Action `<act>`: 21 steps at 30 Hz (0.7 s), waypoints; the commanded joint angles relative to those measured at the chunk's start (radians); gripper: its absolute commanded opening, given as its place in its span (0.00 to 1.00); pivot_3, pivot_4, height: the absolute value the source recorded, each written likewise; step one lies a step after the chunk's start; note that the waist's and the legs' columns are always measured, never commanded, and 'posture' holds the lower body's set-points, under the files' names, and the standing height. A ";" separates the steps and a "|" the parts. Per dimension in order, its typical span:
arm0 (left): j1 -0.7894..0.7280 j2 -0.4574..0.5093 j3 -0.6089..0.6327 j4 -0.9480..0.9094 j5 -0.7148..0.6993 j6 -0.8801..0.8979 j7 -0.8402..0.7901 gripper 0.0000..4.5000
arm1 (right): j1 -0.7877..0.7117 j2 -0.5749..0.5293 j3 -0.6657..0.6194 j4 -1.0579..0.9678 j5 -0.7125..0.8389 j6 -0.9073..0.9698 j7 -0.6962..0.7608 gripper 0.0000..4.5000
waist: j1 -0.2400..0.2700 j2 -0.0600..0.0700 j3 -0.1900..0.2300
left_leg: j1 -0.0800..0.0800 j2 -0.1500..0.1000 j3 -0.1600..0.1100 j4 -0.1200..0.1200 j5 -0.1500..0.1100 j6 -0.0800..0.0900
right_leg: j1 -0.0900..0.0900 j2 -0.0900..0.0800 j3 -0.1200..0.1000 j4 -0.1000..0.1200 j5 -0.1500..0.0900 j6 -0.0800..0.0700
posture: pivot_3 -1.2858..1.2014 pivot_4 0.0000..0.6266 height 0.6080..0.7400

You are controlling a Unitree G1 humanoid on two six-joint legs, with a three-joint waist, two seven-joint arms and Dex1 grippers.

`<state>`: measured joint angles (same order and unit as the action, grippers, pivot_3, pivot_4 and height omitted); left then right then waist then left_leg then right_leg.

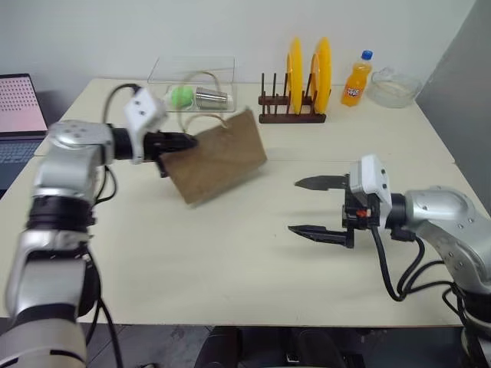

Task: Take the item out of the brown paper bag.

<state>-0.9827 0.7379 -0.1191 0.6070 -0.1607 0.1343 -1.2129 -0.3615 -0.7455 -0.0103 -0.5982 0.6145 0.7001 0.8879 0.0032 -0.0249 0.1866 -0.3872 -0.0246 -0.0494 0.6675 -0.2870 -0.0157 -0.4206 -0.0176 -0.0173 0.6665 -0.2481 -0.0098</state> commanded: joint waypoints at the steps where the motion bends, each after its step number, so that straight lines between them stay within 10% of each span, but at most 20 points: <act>1: -0.123 -0.073 -0.028 0.168 0.070 -0.211 -0.012 0.00 | 0.078 -0.004 -0.084 -0.130 0.014 0.054 -0.124 1.00 | 0.001 0.000 0.000 | -0.001 0.000 0.000 0.000 0.000 0.001 | 0.000 0.000 0.000 0.000 0.000 0.000 | 0.52 0.24 1.00; 21: -0.409 -0.399 -0.092 0.689 0.346 -0.586 0.067 0.00 | 0.356 0.055 -0.201 -0.449 0.173 0.245 -0.578 1.00 | -0.009 -0.002 0.001 | -0.003 -0.001 0.001 0.013 -0.002 0.006 | -0.002 0.001 0.001 0.014 -0.004 0.008 | 0.52 0.24 1.00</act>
<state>-1.3534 0.3444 -0.2111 1.3042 0.1759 -0.4267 -1.1655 -0.0092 -0.6862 -0.2050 -0.9668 0.7701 0.9680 0.3356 -0.0055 -0.0267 0.1876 -0.3905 -0.0254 -0.0489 0.6802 -0.2892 -0.0092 -0.4222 -0.0167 -0.0166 0.6802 -0.2519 -0.0014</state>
